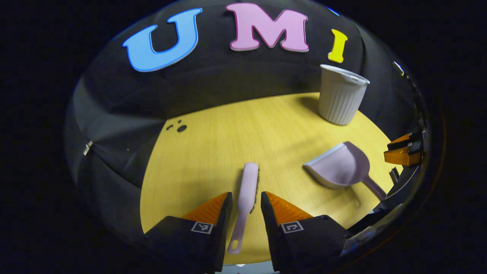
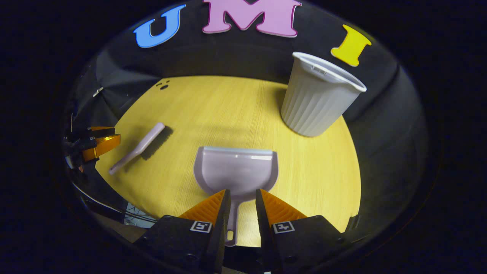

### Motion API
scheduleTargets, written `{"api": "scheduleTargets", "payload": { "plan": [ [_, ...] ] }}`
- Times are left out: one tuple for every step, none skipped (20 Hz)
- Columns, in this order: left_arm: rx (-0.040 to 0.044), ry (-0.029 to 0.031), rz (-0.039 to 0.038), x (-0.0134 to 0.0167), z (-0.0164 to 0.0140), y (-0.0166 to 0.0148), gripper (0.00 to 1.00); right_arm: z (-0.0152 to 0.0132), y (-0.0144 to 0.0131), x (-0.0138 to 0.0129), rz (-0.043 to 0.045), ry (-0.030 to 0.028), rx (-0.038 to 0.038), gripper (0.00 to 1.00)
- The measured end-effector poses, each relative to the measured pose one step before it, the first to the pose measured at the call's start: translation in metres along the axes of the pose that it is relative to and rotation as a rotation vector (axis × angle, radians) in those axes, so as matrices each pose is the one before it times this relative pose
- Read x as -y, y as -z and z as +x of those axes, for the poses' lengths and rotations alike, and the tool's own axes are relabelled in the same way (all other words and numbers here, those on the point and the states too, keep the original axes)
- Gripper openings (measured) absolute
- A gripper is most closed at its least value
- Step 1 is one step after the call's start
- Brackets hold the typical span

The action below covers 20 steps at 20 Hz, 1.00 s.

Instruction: Pick up the small broom and dustpan from the desktop, sweep the trash into the dustpan with the broom, and then empty the trash into the garbage bin.

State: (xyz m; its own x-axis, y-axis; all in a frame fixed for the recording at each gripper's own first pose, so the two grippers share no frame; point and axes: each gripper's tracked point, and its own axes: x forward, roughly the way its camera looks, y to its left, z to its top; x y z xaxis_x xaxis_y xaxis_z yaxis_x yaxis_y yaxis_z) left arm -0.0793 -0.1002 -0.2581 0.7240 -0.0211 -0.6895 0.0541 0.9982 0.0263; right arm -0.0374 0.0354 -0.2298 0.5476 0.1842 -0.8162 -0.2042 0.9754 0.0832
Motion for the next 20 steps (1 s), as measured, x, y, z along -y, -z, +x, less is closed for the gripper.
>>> {"api": "scheduleTargets", "payload": {
  "plan": [
    [0.05128, -0.01178, -0.00475, 0.001, -0.008, -0.01549, 0.5, -0.00461, -0.01536, 0.00133, 0.00309, -0.00832, 0.05769, 0.43],
    [0.04867, -0.01105, -0.0082, 0.00138, -0.00754, -0.015, 0.5, -0.00621, -0.01532, 0.00195, -0.00166, -0.00848, 0.05912, 0.43],
    [0.0476, -0.01348, -0.01011, -0.00052, -0.00723, -0.01238, 0.5, -0.00871, -0.01615, 0.00328, -0.00868, -0.00452, 0.05169, 0.43],
    [0.04052, -0.01566, -0.0141, 0.00167, -0.00643, -0.012, 0.5, -0.00618, -0.01498, 0.00475, -0.01202, 0.00344, 0.04911, 0.43],
    [0.03633, -0.01428, -0.01524, 0.00119, -0.00602, -0.01099, 0.5, -0.00442, -0.01213, 0.0029, -0.00847, 0.00321, 0.04854, 0.43],
    [0.03617, -0.00943, -0.0135, 0.00142, -0.0064, -0.01122, 0.5, -0.00564, -0.01311, 0.0027, -0.00093, -0.00256, 0.05048, 0.45],
    [0.03447, -0.00602, -0.0083, 0.00136, -0.0069, -0.00995, 0.5, -0.00696, -0.01298, 0.00096, 0.00469, -0.00489, 0.04959, 0.45],
    [0.03466, -0.00603, -0.00187, -0.00008, -0.00868, -0.01068, 0.5, -0.00494, -0.01212, 0.00177, 0.00377, -0.00571, 0.04515, 0.43],
    [0.03174, -0.00304, 0.00359, 0.00004, -0.00779, -0.01045, 0.5, -0.00145, -0.0059, -0.00348, -0.00138, -0.00278, 0.03992, 0.42],
    [0.0269, 0.00104, 0.00397, 0.00106, -0.00742, -0.01087, 0.5, -0.00614, -0.00847, -0.00059, -0.00653, -0.00107, 0.03462, 0.42],
    [0.02203, 0.00336, 0.00246, 0.00272, -0.00545, -0.0054, 0.5, -0.00963, -0.00789, -0.00134, -0.0076, -0.0012, 0.03019, 0.45],
    [0.01752, 0.00462, 0.00271, 0.00359, -0.00518, -0.00558, 0.5, -0.00232, -0.00445, -0.00046, -0.00763, -0.00381, 0.02457, 0.43],
    [0.01265, -0.00108, 0.00347, 0.00415, -0.00182, -0.0023, 0.5, -0.00133, -0.00357, -0.00061, -0.00635, -0.00418, 0.01809, 0.43],
    [0.0079, -0.00543, 0.00164, 0.00075, -0.00313, -0.00325, 0.5, -0.00218, -0.00209, -0.00091, -0.00692, -0.00346, 0.01125, 0.43],
    [0.00119, -0.00172, -0.00152, 0.00257, -0.00196, 0.00035, 0.5, -0.00131, -0.00224, -0.00135, -0.00507, -0.00398, 0.00838, 0.42],
    [-0.00586, 0.00215, -0.00465, 0.00301, -0.004, 0.00058, 0.5, -0.00097, -0.00115, -0.00079, -0.00711, -0.00447, 0.00464, 0.43],
    [-0.00755, -0.00056, -0.00384, 0.00327, -0.00036, 0.00243, 0.5, -0.00039, -0.00097, -0.00103, -0.00675, -0.00688, 0.00455, 0.43],
    [-0.00416, -0.00189, -0.0009, 0.00155, -0.00088, 0.00113, 0.49, -0.00202, -0.00019, 0.00001, -0.00597, -0.00499, 0.00051, 0.43],
    [-0.00686, 0.00124, 0.00093, 0.00292, -0.00011, 0.00218, 0.5, -0.00067, -0.00022, -0.0013, -0.00314, -0.00785, -0.00114, 0.43],
    [-0.00449, 0.00341, 0.00405, 0.00265, -0.00091, 0.00097, 0.5, 0.00027, -0.00098, 0.00013, -0.00061, -0.00282, 0.00101, 0.43]
  ]
}}
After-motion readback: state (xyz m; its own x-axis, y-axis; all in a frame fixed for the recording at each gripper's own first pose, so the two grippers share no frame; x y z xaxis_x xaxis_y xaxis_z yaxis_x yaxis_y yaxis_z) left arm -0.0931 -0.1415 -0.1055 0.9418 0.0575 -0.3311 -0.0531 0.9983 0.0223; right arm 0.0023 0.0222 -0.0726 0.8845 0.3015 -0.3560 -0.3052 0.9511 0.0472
